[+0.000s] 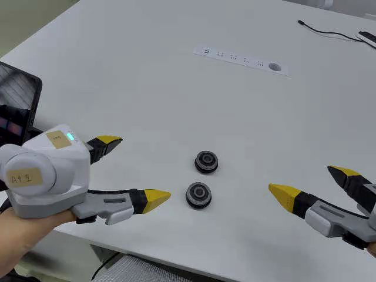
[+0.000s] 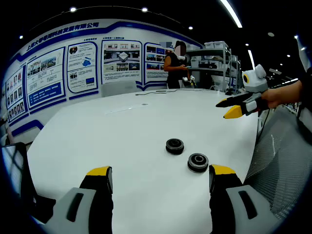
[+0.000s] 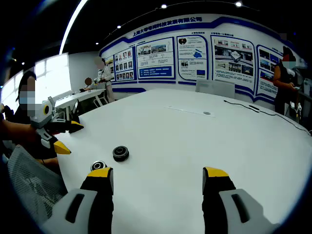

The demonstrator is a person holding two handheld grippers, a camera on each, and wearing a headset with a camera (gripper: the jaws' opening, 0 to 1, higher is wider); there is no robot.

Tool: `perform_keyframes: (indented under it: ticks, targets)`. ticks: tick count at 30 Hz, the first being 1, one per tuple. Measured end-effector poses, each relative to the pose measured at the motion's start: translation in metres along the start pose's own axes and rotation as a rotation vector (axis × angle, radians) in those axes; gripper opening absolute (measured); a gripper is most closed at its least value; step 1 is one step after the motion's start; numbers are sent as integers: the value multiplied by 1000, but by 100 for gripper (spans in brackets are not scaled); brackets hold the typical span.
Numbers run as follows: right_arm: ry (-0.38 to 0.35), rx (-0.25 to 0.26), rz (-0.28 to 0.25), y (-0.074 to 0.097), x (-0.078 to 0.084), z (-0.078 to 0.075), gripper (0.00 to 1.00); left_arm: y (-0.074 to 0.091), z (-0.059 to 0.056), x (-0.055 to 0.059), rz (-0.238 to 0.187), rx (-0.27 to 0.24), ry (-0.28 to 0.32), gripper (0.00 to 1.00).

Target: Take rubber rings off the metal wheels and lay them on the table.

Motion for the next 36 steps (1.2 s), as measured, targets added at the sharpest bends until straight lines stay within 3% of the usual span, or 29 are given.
perform_keyframes:
  ticks: [8,15,36]
  targets:
    - [-22,0,11,0,8,-1,76,1,1,-1,3,3,-5,83]
    - [-20,-22,-5,-4,3,3,75,3,4,-1,6,0,-6,82]
    - [26,-93,24,-11,1,15,75,12,13,3,21,-5,-12,82]
Point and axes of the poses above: the centre of the closed fingertips' face, and the gripper's own axes: y roughly backward along the fingers, z roughly to its left, x roughly out of its underside, the point moved 8 cm from there along y, roughly backward along the fingers, and after that the axes turned 9 degrees about -x, right-handed, at the moved point
